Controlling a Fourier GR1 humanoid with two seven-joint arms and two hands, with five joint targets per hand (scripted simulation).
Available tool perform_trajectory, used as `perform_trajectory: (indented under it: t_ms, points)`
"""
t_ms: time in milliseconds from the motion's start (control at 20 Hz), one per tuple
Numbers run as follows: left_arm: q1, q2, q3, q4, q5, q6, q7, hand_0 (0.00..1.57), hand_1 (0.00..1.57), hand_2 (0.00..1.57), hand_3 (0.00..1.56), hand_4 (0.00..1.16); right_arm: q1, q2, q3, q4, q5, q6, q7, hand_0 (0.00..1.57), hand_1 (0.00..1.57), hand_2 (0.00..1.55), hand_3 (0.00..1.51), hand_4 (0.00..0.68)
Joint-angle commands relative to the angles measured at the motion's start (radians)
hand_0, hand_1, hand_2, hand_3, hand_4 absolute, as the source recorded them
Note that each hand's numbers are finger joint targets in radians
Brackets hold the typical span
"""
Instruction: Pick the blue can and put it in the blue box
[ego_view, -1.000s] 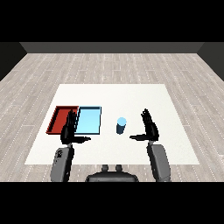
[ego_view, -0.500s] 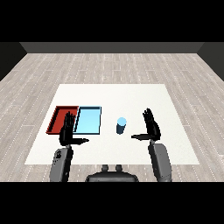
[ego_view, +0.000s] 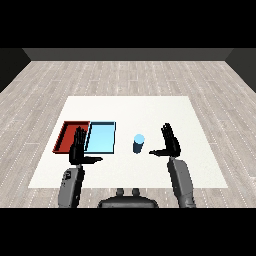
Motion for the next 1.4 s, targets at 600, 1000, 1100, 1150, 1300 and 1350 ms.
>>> perform_trajectory:
  t_ms: [600,1000,1100,1150,1300,1350]
  points:
    - [-0.003,-0.015,-0.005,0.019,0.022,-0.003,-0.020,0.00,0.00,0.00,0.00,0.00,-0.062,0.036,0.053,0.255,-0.025,-0.055,-0.093,0.00,0.00,0.00,0.00,0.000]
    - [-0.020,-0.009,0.011,-0.002,0.019,0.032,0.016,0.00,0.00,0.00,0.00,0.00,-0.153,0.036,0.081,0.378,-0.080,-0.119,-0.125,0.00,0.00,0.00,0.00,0.000]
    - [0.041,0.022,0.040,-0.038,0.060,-0.025,-0.014,0.00,0.00,0.00,0.00,0.00,-0.096,0.036,0.146,0.272,-0.104,-0.151,-0.052,0.00,0.00,0.00,0.00,0.000]
    - [0.065,-0.010,-0.009,-0.059,0.028,-0.002,-0.002,0.00,0.00,0.00,0.00,0.00,-0.116,0.036,0.072,0.347,-0.069,-0.073,-0.098,0.00,0.00,0.00,0.00,0.000]
    - [0.000,0.005,0.019,0.055,0.014,-0.002,-0.063,0.00,0.00,0.00,0.00,0.00,-0.115,0.029,0.076,0.318,-0.079,-0.089,-0.064,0.00,0.00,0.00,0.00,0.000]
    - [0.045,0.000,0.001,-0.019,0.025,-0.013,-0.036,0.00,0.00,0.00,0.00,0.00,-0.133,0.036,0.191,0.295,-0.136,-0.182,-0.054,0.00,0.00,0.00,0.00,0.000]
